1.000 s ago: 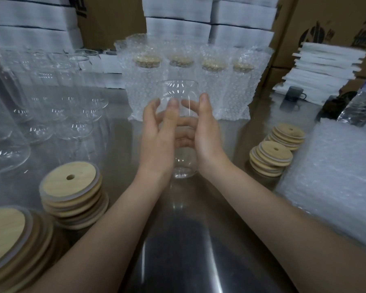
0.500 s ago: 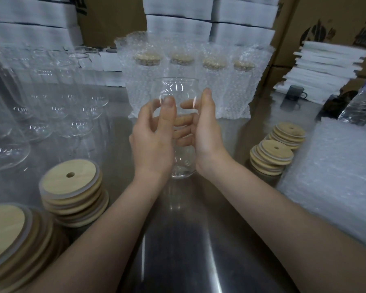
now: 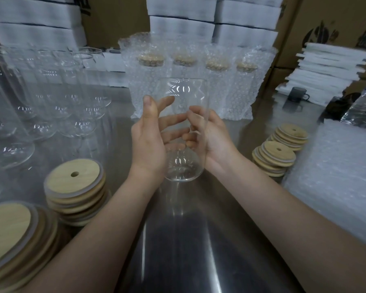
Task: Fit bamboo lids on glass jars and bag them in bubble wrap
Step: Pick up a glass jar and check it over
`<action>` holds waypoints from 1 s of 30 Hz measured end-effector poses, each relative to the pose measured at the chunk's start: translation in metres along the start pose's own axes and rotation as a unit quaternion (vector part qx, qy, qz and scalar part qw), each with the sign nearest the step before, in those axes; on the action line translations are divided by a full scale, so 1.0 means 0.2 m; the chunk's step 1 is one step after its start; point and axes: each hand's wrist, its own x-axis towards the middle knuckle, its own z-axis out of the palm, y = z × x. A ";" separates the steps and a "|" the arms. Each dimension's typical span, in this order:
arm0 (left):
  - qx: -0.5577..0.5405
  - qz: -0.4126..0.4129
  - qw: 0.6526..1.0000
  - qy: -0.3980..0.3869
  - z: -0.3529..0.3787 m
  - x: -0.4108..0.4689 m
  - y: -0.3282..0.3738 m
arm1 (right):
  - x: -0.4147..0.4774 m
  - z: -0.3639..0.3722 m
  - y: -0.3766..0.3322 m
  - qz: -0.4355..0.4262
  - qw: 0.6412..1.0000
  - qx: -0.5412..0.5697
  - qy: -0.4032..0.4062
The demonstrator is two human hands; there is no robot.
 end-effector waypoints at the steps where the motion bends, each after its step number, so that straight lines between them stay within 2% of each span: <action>1: 0.000 -0.005 1.000 0.003 0.00 0.00 0.00 | 0.00 0.00 0.01 -0.010 1.000 -0.011 0.006; 5: -0.002 -0.022 1.000 0.020 0.00 0.02 -0.01 | 0.00 0.01 -0.01 -0.078 0.994 -0.073 0.017; 9: 0.015 -0.021 0.999 0.045 -0.01 0.05 -0.02 | -0.01 0.03 -0.04 -0.118 0.983 -0.112 -0.082; 13: 0.053 0.009 0.996 0.078 -0.01 0.05 -0.02 | -0.03 0.04 -0.03 -0.152 0.970 -0.155 -0.112; 19: 0.160 0.081 0.981 0.076 -0.01 0.05 -0.02 | -0.03 0.03 -0.03 -0.151 0.972 -0.138 -0.116; 23: 0.246 0.137 0.959 0.044 -0.01 0.03 -0.03 | -0.03 0.02 -0.04 -0.157 0.972 -0.120 -0.129; 30: 0.373 0.168 0.912 0.033 -0.02 0.02 0.00 | -0.04 0.00 -0.07 -0.166 0.975 -0.069 -0.131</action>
